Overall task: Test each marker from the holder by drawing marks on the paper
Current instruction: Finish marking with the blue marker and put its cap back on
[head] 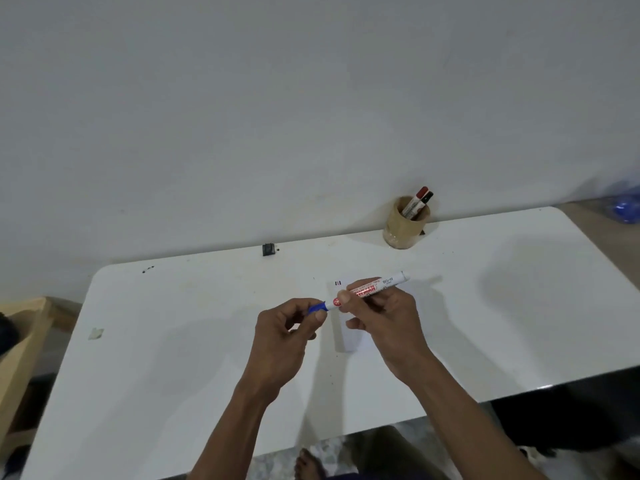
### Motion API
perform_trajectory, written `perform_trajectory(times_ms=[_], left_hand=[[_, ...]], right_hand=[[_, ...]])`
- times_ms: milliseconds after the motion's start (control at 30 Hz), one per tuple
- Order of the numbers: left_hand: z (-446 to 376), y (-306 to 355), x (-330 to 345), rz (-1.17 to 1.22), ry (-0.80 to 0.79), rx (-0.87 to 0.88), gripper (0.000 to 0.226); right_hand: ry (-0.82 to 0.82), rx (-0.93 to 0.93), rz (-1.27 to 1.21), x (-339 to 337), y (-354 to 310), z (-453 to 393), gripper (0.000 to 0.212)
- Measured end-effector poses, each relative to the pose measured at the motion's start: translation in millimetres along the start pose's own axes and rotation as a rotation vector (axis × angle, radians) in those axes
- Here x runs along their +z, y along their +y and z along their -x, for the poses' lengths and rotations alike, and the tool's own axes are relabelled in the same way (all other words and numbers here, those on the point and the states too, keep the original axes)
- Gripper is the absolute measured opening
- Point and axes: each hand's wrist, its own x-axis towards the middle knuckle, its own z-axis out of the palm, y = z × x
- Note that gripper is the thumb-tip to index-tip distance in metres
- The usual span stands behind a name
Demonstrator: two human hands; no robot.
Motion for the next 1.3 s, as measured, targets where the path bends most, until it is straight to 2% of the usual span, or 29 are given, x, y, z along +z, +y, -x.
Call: perform_trajectory(times_ms=[67,133,300,400,533,633,700,833,900,1067,1300], left_hand=[[-7.4,2.6,1.3,-0.039,-0.031,0.001,0.012],[-16.3,6.7,0.8,-0.087,-0.072,0.009,0.011],[-43.6,30.2,11.0,-0.026,-0.144,0.028,0.009],[-65.0,44.2,33.5,-0.088,-0.139,0.060,0.008],[-90.3,54.8,72.4,-0.240,-0.119,0.100,0.006],[-108.1,57.7,98.2,-0.268,-0.073,0.079,0.019],[-121.1,54.4,112.0,-0.253,-0.034,0.035,0.032],[-150.8,41.5,141.6,-0.306,0.014,-0.059,0.044],[-165.7,35.9,156.7,-0.337,0.036,-0.083,0.048],[-198.0,28.0,185.9,-0.395,0.091,-0.118,0.062],[-227.0,20.4,200.8,-0.471,0.057,-0.141,0.077]], right_hand=[[0.034,0.020,-0.115,-13.7,-7.6,-6.8,0.011],[0.049,-0.025,-0.092,-33.6,-17.6,-15.5,0.012],[-0.195,-0.107,0.411,-71.4,-37.7,-33.8,0.016],[-0.232,-0.129,0.557,-77.8,-33.4,-47.4,0.017],[-0.180,-0.141,0.613,-91.7,-27.2,-67.7,0.028],[-0.164,-0.190,0.627,-108.9,-34.7,-85.4,0.060],[-0.072,-0.272,0.530,-122.8,-44.5,-101.2,0.074],[0.130,-0.439,0.409,-148.3,-69.1,-144.3,0.086],[0.185,-0.506,0.395,-153.1,-76.5,-168.4,0.083],[0.300,-0.607,0.462,-154.3,-72.4,-222.4,0.055],[0.193,-0.583,0.607,-154.6,-46.7,-256.8,0.039]])
